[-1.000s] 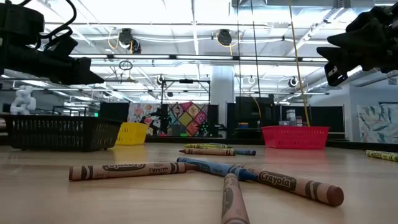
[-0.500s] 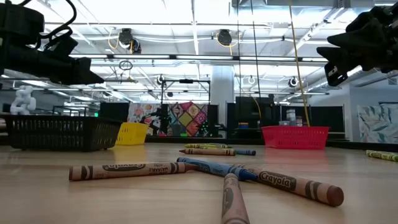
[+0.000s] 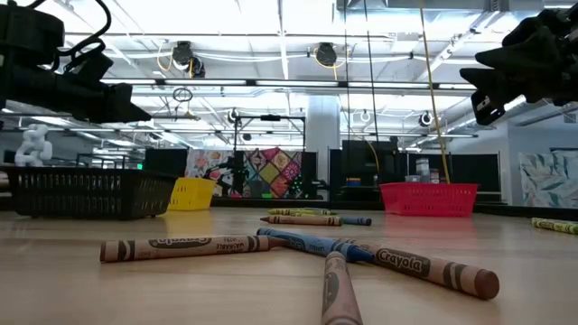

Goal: Sort crayons

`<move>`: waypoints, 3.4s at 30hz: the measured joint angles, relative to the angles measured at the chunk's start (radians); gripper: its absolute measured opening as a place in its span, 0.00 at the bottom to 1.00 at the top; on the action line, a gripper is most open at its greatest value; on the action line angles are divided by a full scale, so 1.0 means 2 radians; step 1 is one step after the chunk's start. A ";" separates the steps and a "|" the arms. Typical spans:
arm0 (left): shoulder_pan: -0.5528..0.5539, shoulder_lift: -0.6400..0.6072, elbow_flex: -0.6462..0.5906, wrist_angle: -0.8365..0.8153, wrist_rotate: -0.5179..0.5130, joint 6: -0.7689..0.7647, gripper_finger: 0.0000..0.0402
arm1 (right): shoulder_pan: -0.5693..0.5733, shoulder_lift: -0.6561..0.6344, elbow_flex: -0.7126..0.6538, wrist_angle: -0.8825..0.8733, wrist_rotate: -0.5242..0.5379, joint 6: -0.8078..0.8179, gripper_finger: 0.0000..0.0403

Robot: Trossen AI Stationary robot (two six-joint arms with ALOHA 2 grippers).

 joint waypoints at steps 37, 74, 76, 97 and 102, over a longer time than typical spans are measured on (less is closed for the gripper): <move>0.000 0.000 0.000 0.000 0.000 0.000 0.20 | 0.000 0.000 0.000 0.001 0.053 -0.132 0.27; 0.000 0.000 0.000 0.000 0.000 0.000 0.20 | 0.000 0.000 0.000 -0.002 0.055 -0.099 0.27; 0.000 0.000 0.000 0.001 0.000 0.000 0.20 | 0.000 0.000 0.000 -0.002 0.055 -0.106 0.27; 0.000 0.000 0.000 0.019 0.000 -0.052 0.20 | 0.000 0.000 0.000 0.000 0.055 -0.114 0.27; 0.000 0.000 0.000 0.020 0.001 -0.054 0.20 | 0.000 0.000 0.000 0.000 0.054 -0.124 0.27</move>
